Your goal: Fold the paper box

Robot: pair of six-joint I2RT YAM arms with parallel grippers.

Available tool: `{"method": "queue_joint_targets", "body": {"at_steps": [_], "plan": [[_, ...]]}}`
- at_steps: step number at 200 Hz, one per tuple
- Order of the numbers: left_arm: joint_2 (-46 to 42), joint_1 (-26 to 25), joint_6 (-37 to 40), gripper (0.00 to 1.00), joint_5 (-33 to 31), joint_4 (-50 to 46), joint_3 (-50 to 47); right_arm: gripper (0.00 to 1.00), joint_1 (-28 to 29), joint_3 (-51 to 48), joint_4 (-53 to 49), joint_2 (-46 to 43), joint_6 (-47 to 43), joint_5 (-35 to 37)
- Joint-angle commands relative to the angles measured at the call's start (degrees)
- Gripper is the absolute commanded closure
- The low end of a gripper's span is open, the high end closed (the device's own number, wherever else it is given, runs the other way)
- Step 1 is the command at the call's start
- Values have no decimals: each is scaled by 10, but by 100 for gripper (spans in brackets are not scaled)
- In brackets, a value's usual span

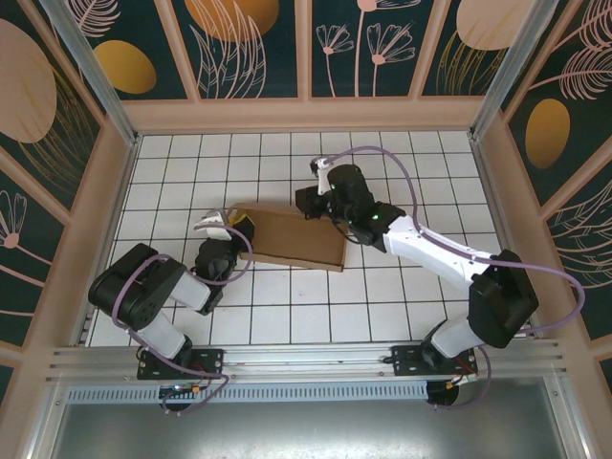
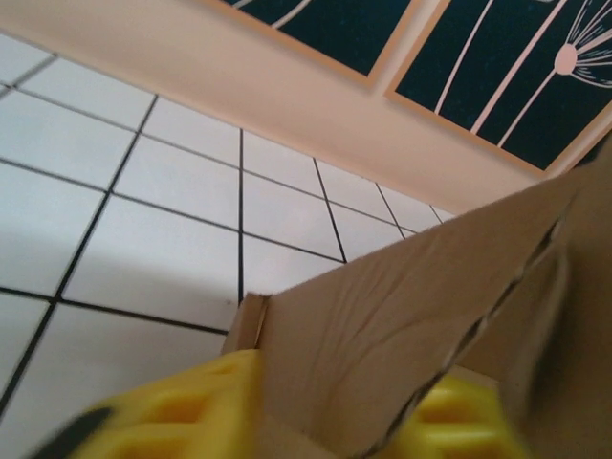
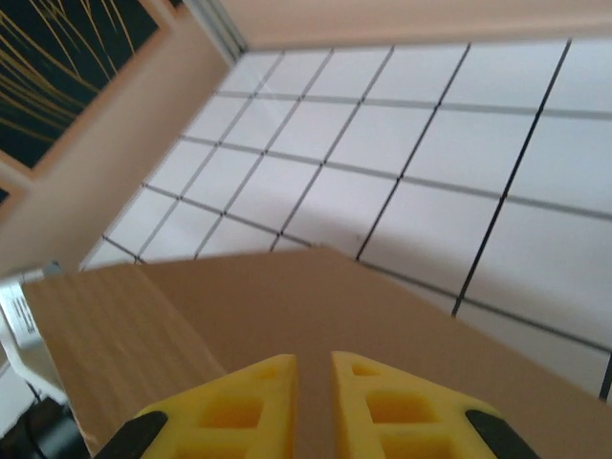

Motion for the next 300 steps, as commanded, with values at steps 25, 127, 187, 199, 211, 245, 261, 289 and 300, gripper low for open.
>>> {"method": "queue_joint_targets", "body": {"at_steps": [25, 127, 187, 199, 211, 245, 261, 289, 300], "plan": [[-36, -2, -76, 50, 21, -89, 8, 84, 18, -52, 19, -9, 9, 6], [-265, -2, -267, 55, -76, -607, 39, 82, 13, -101, 65, -10, 9, 31], [-421, -2, -300, 42, -175, -756, 34, 85, 1, -116, 61, -4, 1, 9], [-432, -2, -308, 41, -182, -784, 42, 85, 1, -120, 60, -4, -1, 10], [-447, -2, -323, 41, -203, -835, 58, 85, 2, -124, 58, -3, -6, 11], [-510, -2, -280, 41, -302, -924, 134, 86, 8, -136, 47, 9, -23, 14], [-515, -2, -207, 45, -319, -905, 177, 87, 9, -147, 48, 19, -25, 12], [-467, -2, -69, 47, -237, -829, 239, 88, 11, -145, 23, 36, -35, 44], [-425, -2, -39, 47, -189, -821, 267, 88, 11, -143, 14, 33, -38, 77]]}}
